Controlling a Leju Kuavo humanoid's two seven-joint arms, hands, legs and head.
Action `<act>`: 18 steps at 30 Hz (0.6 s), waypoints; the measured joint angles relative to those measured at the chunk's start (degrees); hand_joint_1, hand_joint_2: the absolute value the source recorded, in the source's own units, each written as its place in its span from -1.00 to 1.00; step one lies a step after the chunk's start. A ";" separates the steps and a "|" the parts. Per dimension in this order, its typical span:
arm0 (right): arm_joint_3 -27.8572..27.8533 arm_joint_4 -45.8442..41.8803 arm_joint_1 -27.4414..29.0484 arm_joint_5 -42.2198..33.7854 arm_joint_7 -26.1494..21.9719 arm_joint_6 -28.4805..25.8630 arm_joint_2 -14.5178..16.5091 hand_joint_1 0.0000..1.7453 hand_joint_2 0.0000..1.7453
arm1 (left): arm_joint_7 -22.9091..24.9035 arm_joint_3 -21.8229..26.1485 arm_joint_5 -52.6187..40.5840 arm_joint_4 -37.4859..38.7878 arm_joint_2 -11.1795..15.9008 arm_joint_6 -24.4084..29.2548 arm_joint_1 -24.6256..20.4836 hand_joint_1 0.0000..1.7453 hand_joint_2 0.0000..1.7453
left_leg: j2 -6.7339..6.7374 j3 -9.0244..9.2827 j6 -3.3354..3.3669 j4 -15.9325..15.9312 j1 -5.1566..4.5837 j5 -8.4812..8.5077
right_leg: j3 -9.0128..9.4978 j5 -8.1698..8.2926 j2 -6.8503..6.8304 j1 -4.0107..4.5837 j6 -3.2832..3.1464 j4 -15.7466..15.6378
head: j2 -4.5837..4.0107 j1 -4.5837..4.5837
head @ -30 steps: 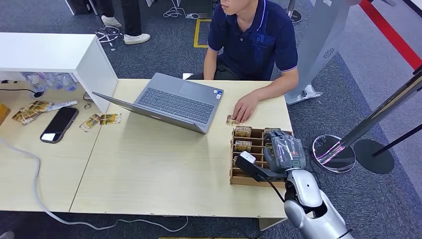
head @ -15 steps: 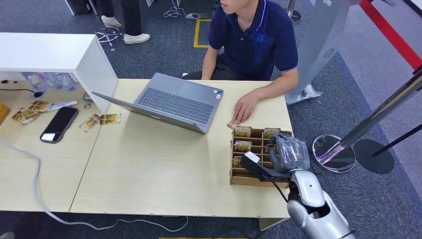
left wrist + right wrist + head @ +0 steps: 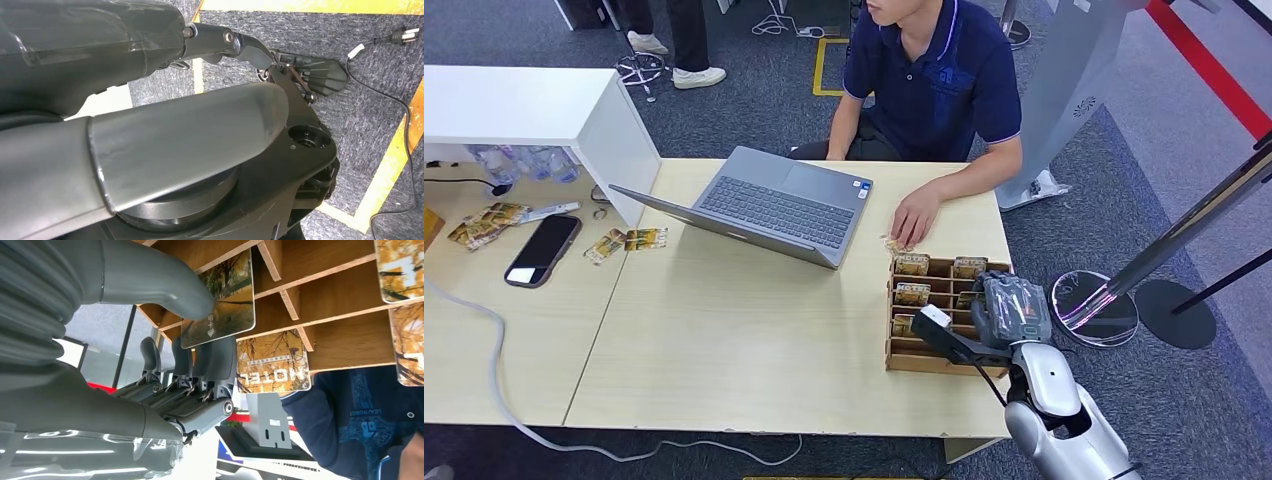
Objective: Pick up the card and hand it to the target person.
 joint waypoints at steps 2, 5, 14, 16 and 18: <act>-0.16 0.13 0.01 0.05 -0.02 -0.10 0.00 0.92 1.00 | 0.00 -0.01 0.00 0.00 0.00 0.00 0.00 -1.00 -1.00 | 0.00 0.00 0.00 0.00 0.00 0.00 | 0.00 0.00 0.00 0.00 0.00 0.00 | 0.00 0.00; -0.43 0.17 0.09 0.41 -0.23 -0.86 0.00 1.00 1.00 | 0.00 -0.02 0.00 -0.01 0.00 0.00 0.00 -1.00 -1.00 | 0.00 0.01 0.00 0.00 0.00 0.00 | 0.00 0.00 0.01 0.00 0.00 0.00 | 0.00 0.00; -1.38 -5.56 0.88 5.97 -1.27 -5.68 -0.11 1.00 1.00 | 0.11 -0.06 -0.03 -0.02 0.00 0.08 0.04 -1.00 -1.00 | 0.02 0.02 0.00 0.01 0.00 0.00 | 0.01 0.01 0.03 0.00 0.00 0.00 | 0.00 0.00; -1.62 -8.56 0.80 7.44 -1.44 -6.01 -0.11 1.00 1.00 | 0.40 -0.12 -0.10 -0.02 0.01 0.09 0.04 -1.00 -1.00 | 0.01 0.01 0.00 0.00 0.00 0.00 | 0.01 0.01 0.03 0.00 0.00 0.00 | 0.00 0.00; -1.69 -11.84 0.49 8.60 -1.50 -5.80 -0.11 1.00 1.00 | 0.65 -0.20 -0.18 -0.02 0.02 0.09 0.05 -1.00 -1.00 | 0.01 0.01 0.00 0.00 0.00 0.00 | 0.01 0.01 0.03 0.00 0.00 0.00 | 0.00 0.00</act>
